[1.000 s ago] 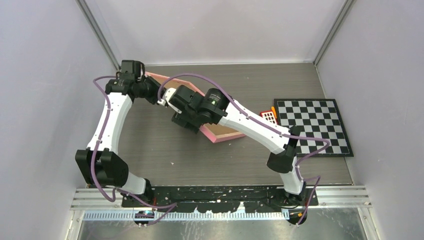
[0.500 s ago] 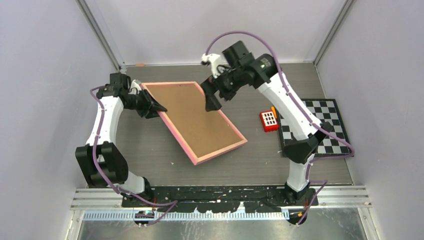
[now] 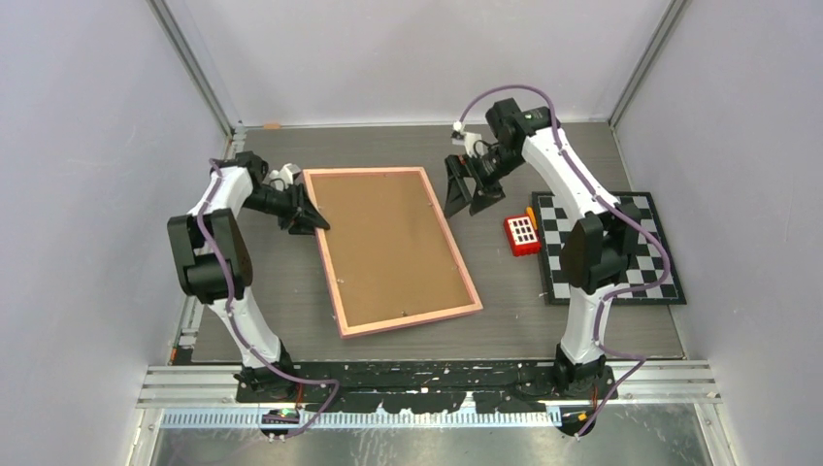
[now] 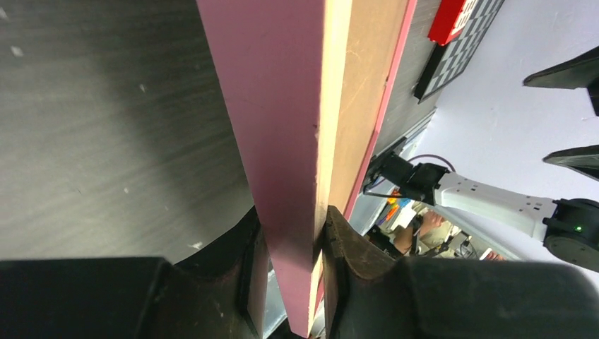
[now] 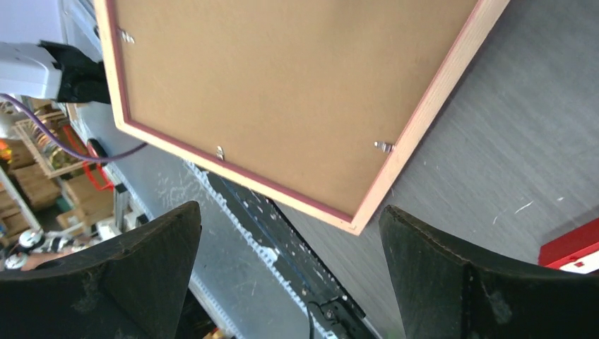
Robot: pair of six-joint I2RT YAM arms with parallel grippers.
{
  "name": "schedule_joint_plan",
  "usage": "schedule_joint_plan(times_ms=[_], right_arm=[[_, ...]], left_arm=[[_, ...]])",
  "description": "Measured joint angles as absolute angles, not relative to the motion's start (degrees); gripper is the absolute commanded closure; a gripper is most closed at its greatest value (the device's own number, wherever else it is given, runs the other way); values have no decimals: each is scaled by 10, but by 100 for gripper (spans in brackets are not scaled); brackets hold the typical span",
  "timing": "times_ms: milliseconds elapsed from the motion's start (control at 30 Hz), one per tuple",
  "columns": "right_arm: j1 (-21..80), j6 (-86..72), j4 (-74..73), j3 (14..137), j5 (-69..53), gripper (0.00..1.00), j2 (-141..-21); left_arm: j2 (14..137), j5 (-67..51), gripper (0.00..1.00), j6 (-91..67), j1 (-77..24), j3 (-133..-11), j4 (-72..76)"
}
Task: Take the photo out of the frame
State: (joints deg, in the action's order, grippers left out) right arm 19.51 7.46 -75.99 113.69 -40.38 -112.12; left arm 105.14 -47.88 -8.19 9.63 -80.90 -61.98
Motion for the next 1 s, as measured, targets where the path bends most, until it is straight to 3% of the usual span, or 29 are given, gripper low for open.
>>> schedule_joint_plan(times_ms=[433,900,1000], right_arm=[[196,57,-648,963,-369,5,-1168],[214,26,-554,916,-338,5,-1225],[221,18,-552,908,-351,6,-1226]], left_arm=[[1239,-453,84,14,96,-925,-634],[1294,-399,45,12,96,-978,-616],[1294,-397,42,2,96,-987,-615]])
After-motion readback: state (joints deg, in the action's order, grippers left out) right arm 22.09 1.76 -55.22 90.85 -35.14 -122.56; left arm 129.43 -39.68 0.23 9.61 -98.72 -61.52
